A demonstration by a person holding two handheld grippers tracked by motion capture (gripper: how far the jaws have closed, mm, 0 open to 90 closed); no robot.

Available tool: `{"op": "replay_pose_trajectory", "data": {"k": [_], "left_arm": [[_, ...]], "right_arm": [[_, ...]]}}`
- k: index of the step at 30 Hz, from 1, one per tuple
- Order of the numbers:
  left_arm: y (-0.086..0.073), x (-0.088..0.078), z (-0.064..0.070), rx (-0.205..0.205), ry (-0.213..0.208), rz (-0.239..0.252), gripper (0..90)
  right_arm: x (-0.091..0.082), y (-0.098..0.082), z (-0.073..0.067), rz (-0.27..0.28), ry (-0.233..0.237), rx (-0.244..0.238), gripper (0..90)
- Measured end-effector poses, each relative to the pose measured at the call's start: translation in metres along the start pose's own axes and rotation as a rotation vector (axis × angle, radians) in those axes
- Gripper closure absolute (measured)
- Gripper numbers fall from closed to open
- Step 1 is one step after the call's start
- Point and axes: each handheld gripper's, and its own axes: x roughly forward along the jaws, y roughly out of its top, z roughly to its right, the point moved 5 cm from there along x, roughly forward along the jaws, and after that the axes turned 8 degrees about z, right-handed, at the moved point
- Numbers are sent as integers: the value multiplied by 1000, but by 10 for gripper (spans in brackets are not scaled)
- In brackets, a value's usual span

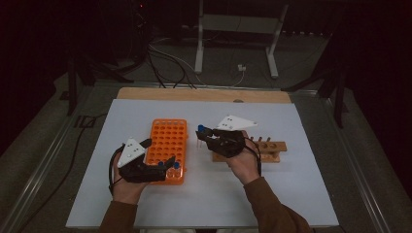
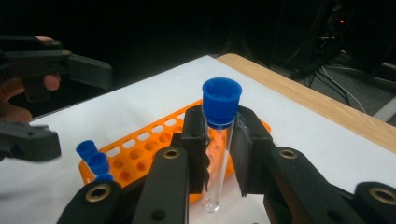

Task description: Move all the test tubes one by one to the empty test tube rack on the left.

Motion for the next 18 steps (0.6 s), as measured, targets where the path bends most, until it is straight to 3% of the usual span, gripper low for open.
{"op": "replay_pose_trajectory", "data": {"k": [5,10,18], "left_arm": [[5,9,5,-8,-25,1,52],[8,18,9,1,-18,-3,94],[10,30,16,36,-2,-7,289]], "right_arm": [[6,4,-7,-4,24,-1,763],[10,8,-14,1,43,8,763],[16,10,-23,7,76,30,763]]}}
